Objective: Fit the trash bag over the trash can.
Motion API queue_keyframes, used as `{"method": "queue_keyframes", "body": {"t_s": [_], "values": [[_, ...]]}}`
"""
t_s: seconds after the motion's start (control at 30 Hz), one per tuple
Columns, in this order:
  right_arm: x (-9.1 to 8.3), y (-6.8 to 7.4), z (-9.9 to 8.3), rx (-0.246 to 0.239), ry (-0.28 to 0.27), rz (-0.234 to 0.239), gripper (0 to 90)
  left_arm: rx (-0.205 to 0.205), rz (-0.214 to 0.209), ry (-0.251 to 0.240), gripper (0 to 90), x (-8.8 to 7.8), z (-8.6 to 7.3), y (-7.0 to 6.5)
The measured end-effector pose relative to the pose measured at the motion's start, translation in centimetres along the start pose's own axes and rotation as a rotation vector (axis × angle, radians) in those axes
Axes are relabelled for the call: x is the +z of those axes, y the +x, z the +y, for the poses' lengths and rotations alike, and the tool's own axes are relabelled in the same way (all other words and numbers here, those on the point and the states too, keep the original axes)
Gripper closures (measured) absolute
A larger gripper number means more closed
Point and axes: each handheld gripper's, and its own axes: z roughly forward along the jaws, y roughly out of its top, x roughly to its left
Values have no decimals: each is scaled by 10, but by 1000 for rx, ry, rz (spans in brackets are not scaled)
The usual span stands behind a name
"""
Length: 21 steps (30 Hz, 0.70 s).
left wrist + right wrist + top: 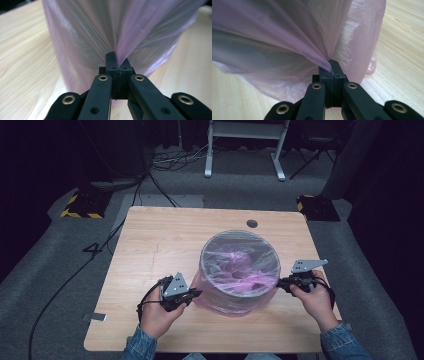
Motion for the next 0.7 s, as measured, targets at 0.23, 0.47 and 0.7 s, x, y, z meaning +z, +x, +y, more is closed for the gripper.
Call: {"method": "queue_keyframes", "body": {"t_s": [0.23, 0.47, 0.7], "values": [[14, 0, -8, 27, 76, 28, 900, -43, -35, 21, 900, 15, -11, 6], [9, 45, -17, -26, 225, 253, 900, -17, -29, 36, 900, 7, -15, 7], [-25, 63, -18, -111, 66, 119, 397, -55, 64, 4, 888, 6, -12, 15]]}}
